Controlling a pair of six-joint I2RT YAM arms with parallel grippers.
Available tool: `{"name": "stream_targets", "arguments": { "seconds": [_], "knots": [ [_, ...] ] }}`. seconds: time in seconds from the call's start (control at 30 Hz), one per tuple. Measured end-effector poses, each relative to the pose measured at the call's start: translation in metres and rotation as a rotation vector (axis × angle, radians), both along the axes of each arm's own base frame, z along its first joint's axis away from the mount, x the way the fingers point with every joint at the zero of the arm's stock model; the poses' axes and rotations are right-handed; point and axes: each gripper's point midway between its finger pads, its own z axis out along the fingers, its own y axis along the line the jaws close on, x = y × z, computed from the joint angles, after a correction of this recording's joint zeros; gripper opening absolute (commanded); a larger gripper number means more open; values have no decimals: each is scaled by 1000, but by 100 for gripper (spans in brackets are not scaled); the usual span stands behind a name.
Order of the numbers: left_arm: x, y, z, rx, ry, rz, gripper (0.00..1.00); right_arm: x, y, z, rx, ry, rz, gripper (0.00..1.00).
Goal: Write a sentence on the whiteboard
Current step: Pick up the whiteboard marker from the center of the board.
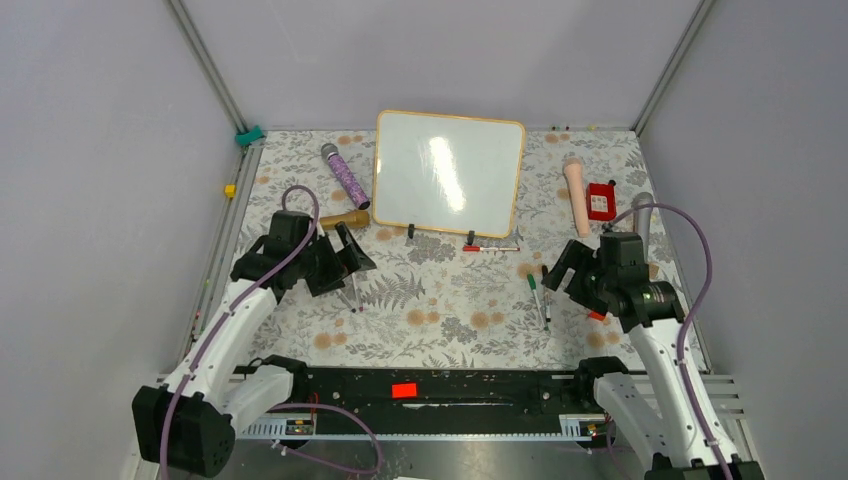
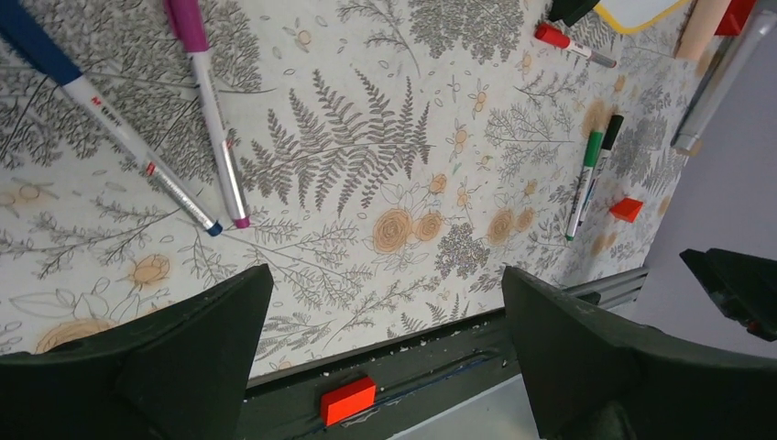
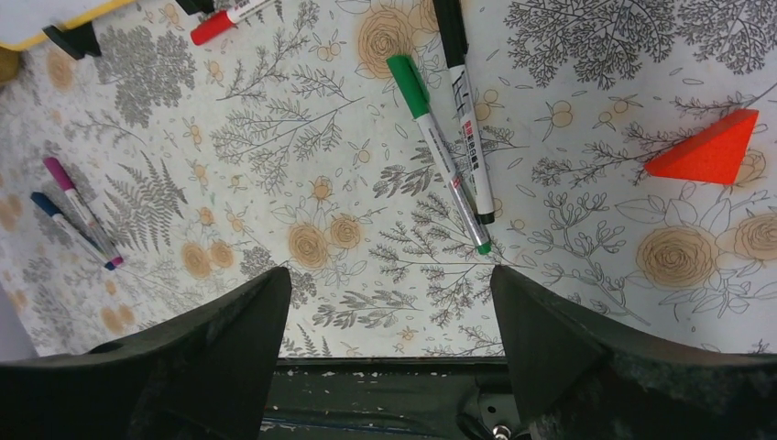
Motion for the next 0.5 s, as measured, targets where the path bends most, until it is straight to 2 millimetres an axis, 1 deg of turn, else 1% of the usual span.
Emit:
{"name": "stream_targets", "arguments": {
  "seconds": [0.17, 0.27, 0.3, 0.37, 0.4, 0.47, 0.5],
  "knots": [
    [8, -16, 2, 16, -32, -90, 96, 5, 5, -14, -57, 29, 66, 86],
    [6, -30, 4, 8, -61, -158, 97, 3, 3, -29, -86, 52, 69, 79],
    [5, -37, 7, -1, -85, -191, 97, 2, 1, -34, -95, 60, 65, 77],
    [5, -43, 11, -7, -110, -220, 97, 2, -3, -41, -115, 77, 53, 74],
    [5, -46, 14, -12, -129, -234, 97, 4, -5, -43, -127, 83, 45, 74],
    [5, -49, 20, -19, -161, -247, 97, 10, -8, -48, -147, 94, 34, 69],
    [6, -50, 23, -23, -180, -250, 97, 13, -8, -51, -157, 104, 36, 68]
  ]
}}
